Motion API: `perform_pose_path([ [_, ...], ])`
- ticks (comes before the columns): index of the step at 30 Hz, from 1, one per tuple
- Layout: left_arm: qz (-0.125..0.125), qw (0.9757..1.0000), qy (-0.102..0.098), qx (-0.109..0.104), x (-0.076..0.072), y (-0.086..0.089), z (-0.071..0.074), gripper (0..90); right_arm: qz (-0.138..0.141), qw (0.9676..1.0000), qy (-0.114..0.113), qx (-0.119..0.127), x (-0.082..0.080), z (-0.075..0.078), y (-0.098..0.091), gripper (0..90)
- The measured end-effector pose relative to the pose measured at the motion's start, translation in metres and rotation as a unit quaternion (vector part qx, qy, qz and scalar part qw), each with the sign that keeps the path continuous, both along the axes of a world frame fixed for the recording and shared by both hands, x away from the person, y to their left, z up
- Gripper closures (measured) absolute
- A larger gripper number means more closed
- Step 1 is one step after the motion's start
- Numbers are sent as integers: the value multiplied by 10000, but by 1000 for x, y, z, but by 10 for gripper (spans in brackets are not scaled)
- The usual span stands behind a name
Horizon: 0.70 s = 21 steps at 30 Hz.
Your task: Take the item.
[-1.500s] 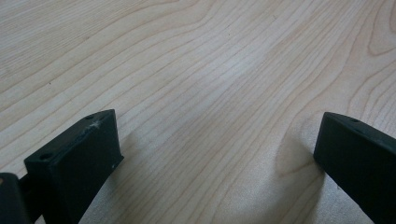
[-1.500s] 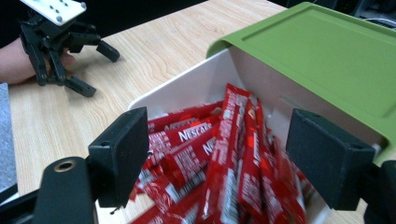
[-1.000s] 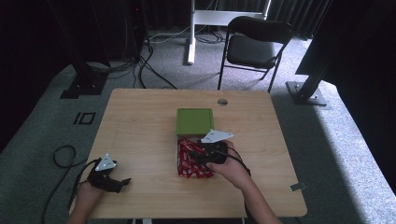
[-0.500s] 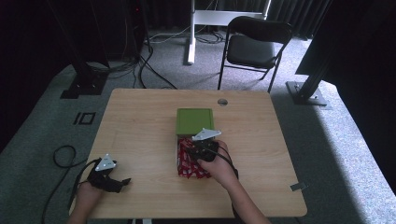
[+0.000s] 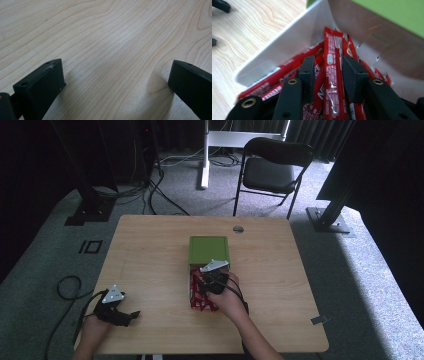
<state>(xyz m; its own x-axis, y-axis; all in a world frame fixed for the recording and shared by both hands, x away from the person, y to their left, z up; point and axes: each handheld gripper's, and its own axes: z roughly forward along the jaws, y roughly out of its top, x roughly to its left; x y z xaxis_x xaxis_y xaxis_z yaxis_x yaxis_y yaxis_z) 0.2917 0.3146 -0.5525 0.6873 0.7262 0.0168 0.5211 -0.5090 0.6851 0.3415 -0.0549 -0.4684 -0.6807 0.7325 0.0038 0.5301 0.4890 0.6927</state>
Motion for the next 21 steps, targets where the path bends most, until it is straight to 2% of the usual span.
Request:
perform_pose_path([
  [2, 1, 10000, -1, -2, 0, 0, 0, 13, -14, 9999, 139, -17, 2, -5, 0, 632],
  [5, 4, 10000, -1, -5, 0, 0, 0, 13, -37, 9999, 129, -53, 1, -8, 3, 648],
  [8, 0, 10000, 0, 2, 0, 0, 0, 13, -210, 9996, 143, 138, 0, -5, 1, 735],
  [10, 0, 10000, 0, 1, 0, 0, 0, 13, -242, 9994, 150, 183, -1, -2, -2, 773],
  [12, 0, 10000, 1, 2, 0, 0, 0, 13, -245, 9994, 95, 208, -1, 0, -3, 779],
  [18, -1, 10000, 0, 1, 0, 0, 0, 13, -222, 9989, 125, 405, -4, 5, -7, 778],
  [21, 0, 10000, 0, 2, 0, 0, 0, 13, -170, 9990, 112, 401, -6, 8, -10, 779],
])
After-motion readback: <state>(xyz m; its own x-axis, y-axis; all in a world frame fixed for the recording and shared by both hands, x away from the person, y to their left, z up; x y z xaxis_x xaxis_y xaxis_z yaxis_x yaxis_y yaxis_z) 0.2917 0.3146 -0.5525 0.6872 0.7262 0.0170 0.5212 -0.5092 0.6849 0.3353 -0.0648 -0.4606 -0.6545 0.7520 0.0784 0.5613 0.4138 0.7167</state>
